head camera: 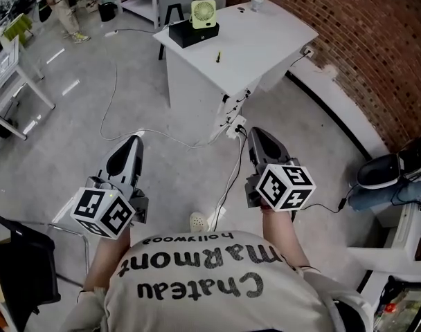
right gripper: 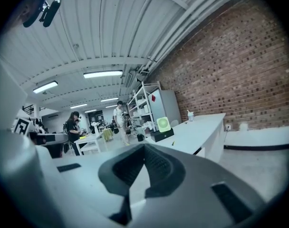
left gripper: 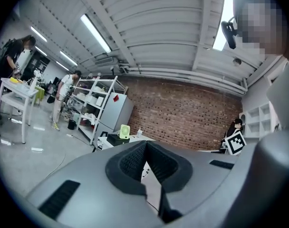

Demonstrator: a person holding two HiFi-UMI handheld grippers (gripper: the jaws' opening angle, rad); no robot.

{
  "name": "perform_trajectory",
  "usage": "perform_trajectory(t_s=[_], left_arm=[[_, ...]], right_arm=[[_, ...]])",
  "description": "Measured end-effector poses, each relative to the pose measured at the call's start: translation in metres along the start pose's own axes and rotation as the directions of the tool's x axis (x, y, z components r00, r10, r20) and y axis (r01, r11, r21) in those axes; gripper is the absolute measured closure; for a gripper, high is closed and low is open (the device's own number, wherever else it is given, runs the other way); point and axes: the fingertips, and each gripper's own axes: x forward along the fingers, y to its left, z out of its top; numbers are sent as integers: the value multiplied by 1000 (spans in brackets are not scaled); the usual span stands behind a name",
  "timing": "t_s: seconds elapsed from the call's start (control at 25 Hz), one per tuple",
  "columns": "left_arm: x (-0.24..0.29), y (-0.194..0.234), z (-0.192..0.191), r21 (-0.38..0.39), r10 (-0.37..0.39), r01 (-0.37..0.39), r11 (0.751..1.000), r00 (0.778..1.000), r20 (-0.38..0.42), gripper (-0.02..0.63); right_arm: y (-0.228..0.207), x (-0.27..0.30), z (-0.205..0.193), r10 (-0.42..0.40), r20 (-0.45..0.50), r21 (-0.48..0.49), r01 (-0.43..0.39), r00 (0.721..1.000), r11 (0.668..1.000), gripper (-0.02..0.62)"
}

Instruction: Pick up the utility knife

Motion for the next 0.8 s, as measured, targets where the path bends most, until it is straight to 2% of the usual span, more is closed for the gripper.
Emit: perform_trajectory(t_s=[0.28,0.4,0.64,0.8], left_arm=[[56,-1,5,-1,22,-22,1000,1000,19,606],[70,-2,-4,-11,34,-34,999,999,17,606],[98,-7,-12,-10,3,-3,1000,1000,2,606],[120,1,-12,-13,-14,14,1000,1000,-13,606]], right_arm=[[-46,39,23,3,2,-12,-3,1000,1000,592],[-64,48,18,-2,-17,-1,2,1000,1000,592],[-91,57,1,-23,-41,45,24,999,999,592],[-100,71,3,-38,-42,66,41,998,997,592]])
